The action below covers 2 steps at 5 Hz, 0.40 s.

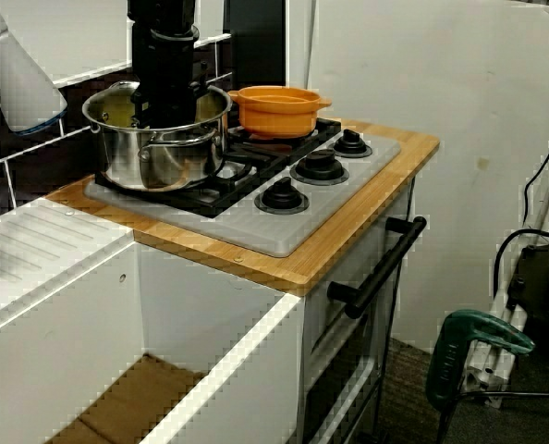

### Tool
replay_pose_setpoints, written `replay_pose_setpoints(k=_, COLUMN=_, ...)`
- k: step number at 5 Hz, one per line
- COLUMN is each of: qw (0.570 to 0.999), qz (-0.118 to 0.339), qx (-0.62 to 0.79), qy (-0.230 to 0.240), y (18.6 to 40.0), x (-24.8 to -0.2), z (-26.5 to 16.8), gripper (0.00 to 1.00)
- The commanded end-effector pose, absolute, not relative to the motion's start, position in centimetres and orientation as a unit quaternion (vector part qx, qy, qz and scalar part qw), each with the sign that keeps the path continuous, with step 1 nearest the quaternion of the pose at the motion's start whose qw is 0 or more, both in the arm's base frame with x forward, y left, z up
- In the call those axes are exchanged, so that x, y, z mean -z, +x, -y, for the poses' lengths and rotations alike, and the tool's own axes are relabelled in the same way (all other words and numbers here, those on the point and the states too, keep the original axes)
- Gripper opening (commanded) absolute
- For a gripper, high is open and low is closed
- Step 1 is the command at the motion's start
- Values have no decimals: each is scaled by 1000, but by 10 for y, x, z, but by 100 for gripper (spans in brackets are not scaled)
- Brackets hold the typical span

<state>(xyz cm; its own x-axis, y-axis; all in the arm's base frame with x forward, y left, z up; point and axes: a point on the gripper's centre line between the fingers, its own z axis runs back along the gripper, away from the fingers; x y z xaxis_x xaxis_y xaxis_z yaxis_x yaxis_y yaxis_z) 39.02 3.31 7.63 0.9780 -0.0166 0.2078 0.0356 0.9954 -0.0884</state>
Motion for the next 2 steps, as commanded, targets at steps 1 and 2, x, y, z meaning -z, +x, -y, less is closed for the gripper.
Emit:
replay_pose_setpoints(k=1, qw=986, qz=161, qx=14, qy=-49, y=392, x=-128, z=-38, gripper=0)
replay_pose_setpoints(k=2, qw=985, qz=162, qx=15, qy=-50, y=390, x=-131, z=-36, gripper=0)
